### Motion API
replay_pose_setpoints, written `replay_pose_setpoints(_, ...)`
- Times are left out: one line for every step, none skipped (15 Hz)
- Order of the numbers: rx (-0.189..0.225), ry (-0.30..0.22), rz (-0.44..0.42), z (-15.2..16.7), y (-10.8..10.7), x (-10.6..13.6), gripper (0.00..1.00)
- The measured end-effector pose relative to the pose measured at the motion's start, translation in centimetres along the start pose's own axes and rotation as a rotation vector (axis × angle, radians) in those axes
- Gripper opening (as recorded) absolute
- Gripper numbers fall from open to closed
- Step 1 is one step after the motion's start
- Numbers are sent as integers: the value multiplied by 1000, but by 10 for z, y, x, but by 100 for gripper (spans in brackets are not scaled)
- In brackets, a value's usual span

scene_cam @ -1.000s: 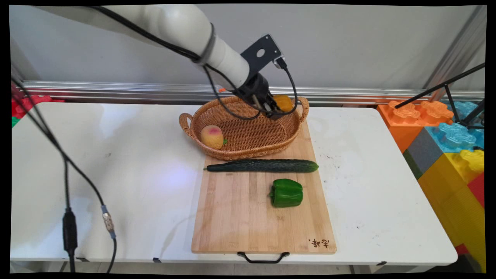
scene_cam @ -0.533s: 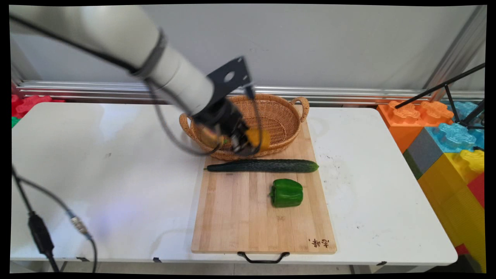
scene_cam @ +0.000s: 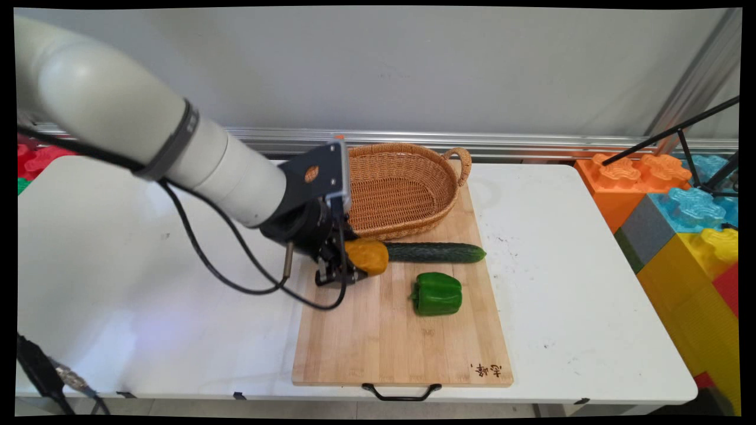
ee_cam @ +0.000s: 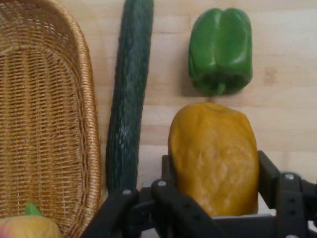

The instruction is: Place the picked object on the cutting board

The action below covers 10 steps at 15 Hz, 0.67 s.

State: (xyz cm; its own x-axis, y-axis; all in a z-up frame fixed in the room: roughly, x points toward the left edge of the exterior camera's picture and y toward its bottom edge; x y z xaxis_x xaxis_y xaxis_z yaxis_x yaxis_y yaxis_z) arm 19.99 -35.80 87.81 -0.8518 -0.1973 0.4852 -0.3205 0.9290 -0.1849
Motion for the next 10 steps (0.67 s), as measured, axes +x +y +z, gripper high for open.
replay_pose_setpoints(4, 1, 14, 6, 1, -4, 0)
replay_pose_setpoints(4, -3, 20, 13, 2, -9, 0)
replay_pose_setpoints(1, -8, 21, 18, 3, -13, 0)
replay_pose_setpoints(-7, -15, 21, 27, 3, -19, 0)
replay_pose_setpoints(-20, -23, 18, 38, 3, -25, 0)
replay_pose_setpoints(-29, -26, 16, 45, 2, -29, 0)
replay_pose_setpoints(-37, -30, 15, 51, 2, -32, 0)
replay_pose_setpoints(-48, -34, 12, 60, 1, -37, 0)
replay_pose_setpoints(-56, -37, 11, 66, 1, -40, 0)
replay_pose_setpoints(-64, -38, 9, 72, 1, -43, 0)
